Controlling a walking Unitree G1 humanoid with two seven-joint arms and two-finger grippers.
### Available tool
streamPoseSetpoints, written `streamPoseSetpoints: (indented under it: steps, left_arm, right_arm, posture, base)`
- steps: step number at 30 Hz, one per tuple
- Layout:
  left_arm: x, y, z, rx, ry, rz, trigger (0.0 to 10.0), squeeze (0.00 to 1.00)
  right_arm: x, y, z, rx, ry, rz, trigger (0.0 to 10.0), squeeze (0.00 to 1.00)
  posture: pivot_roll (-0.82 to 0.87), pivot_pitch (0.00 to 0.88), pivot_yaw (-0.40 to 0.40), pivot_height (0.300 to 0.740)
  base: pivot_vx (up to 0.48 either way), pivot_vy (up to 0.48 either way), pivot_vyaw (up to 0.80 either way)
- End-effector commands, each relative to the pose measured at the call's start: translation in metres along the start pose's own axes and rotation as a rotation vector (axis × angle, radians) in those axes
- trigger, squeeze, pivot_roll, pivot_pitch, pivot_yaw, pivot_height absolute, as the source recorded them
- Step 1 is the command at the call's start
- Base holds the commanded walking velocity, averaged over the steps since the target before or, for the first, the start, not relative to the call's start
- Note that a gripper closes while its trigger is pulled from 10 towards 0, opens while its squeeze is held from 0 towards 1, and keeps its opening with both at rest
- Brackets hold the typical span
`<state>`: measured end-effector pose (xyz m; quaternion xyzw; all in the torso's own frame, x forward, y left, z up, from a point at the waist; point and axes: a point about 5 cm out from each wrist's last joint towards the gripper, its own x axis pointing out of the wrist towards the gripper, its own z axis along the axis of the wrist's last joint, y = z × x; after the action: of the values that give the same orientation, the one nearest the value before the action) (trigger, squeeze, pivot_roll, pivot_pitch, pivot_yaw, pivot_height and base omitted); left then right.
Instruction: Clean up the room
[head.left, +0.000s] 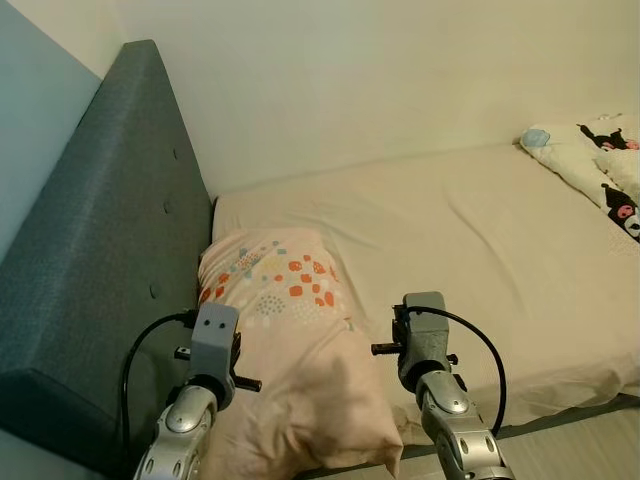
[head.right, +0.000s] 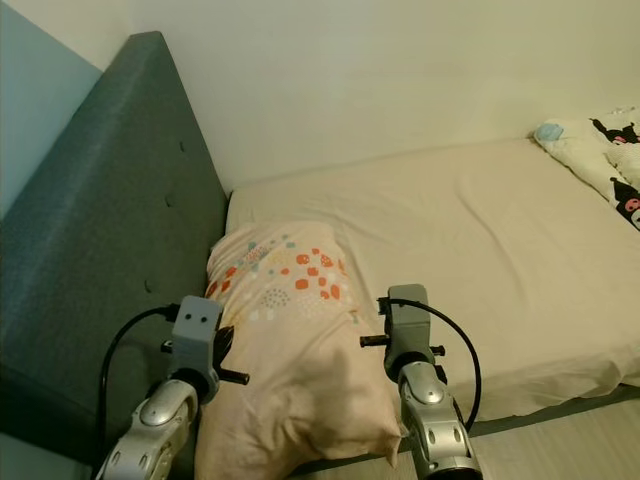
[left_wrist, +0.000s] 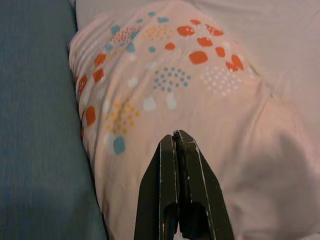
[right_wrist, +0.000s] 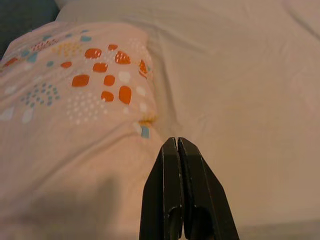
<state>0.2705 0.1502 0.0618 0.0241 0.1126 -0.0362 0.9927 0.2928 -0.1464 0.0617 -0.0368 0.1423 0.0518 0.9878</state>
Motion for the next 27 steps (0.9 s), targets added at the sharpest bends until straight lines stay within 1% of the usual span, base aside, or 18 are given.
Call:
streamPoseSetpoints:
  steps: [1,8,11,13,17,21,24,27]
  left_arm:
    - [-0.004,0.004,-0.011,-0.005,0.035,0.003,10.0,0.0]
    - [-0.007,-0.001,-0.012,0.039,0.022,-0.033,10.0,0.0]
    - [-0.008,-0.003,-0.015,0.053,0.029,-0.04,10.0,0.0]
    - [-0.009,-0.003,-0.016,0.064,0.033,-0.051,10.0,0.0]
    - [-0.01,-0.003,-0.018,0.071,0.042,-0.061,10.0,0.0]
    - [-0.01,-0.004,-0.02,0.052,0.051,-0.059,10.0,0.0]
    - [-0.011,-0.001,-0.018,0.016,0.038,-0.035,10.0,0.0]
    - [-0.011,-0.001,-0.017,0.003,0.034,-0.032,10.0,0.0]
  right_arm:
    - [-0.002,0.006,-0.012,-0.013,0.056,0.035,10.0,0.0]
    - [-0.003,0.008,-0.015,-0.013,0.065,0.051,10.0,0.0]
    - [-0.007,0.008,-0.02,-0.019,0.072,0.066,10.0,0.0]
    - [-0.015,0.005,-0.03,-0.028,0.102,0.094,10.0,0.0]
    - [-0.021,0.003,-0.037,-0.038,0.124,0.105,10.0,0.0]
    - [-0.02,0.002,-0.036,-0.042,0.119,0.095,10.0,0.0]
    - [-0.018,0.003,-0.029,-0.034,0.088,0.082,10.0,0.0]
    - [-0.017,0.004,-0.026,-0.031,0.08,0.081,10.0,0.0]
  posture:
    - [-0.07,0.081,0.048,0.74]
    - [-0.06,0.079,0.045,0.74]
    - [-0.06,0.073,0.041,0.74]
    - [-0.06,0.07,0.04,0.74]
    - [-0.06,0.072,0.039,0.74]
    - [-0.07,0.084,0.046,0.74]
    - [-0.07,0.089,0.048,0.74]
    - [-0.07,0.09,0.048,0.74]
  base:
    - [0.0,0.0,0.0]
    - [0.0,0.0,0.0]
    - [0.0,0.0,0.0]
    - [0.0,0.0,0.0]
    - [0.0,0.0,0.0]
    - [0.0,0.0,0.0]
    - [0.0,0.0,0.0]
    - [0.0,0.0,0.0]
